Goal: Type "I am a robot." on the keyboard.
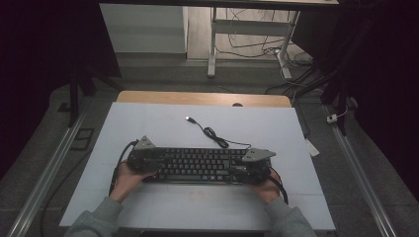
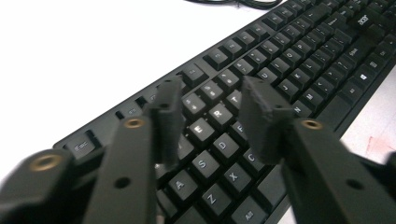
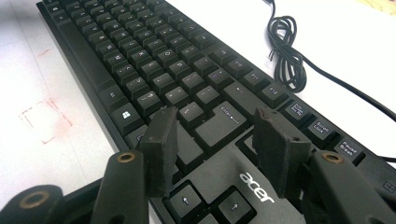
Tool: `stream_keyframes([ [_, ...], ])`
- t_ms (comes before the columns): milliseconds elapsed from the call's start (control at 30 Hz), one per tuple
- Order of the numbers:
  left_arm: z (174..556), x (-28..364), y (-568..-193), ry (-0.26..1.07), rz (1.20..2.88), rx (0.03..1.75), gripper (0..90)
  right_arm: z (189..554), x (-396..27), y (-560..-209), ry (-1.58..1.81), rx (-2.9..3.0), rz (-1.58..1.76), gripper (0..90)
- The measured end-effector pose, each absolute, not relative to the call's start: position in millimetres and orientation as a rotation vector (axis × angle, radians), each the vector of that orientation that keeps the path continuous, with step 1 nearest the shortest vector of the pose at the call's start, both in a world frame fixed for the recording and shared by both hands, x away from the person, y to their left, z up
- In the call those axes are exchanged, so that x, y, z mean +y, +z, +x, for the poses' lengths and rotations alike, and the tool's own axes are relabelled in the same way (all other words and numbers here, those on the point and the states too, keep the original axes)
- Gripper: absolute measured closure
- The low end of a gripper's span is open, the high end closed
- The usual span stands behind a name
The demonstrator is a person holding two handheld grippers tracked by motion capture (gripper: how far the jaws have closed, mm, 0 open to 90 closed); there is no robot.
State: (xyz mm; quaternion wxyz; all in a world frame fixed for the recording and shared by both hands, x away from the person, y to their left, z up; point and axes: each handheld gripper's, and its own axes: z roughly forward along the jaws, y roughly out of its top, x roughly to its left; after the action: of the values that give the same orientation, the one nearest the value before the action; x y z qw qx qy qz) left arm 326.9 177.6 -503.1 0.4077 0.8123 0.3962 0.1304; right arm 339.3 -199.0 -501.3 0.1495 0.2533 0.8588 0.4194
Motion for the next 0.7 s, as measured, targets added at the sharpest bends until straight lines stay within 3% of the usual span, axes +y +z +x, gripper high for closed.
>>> stream_keyframes([
  [200,331.8,163.1,-506.1,0.332,2.111,0.945,88.5,339.5,-197.9,-502.2,1.206,2.470,0.723,50.4],
  [700,346.3,134.8,-519.6,0.318,2.209,0.925,88.8,339.8,-196.0,-504.4,1.179,2.482,0.726,50.2],
])
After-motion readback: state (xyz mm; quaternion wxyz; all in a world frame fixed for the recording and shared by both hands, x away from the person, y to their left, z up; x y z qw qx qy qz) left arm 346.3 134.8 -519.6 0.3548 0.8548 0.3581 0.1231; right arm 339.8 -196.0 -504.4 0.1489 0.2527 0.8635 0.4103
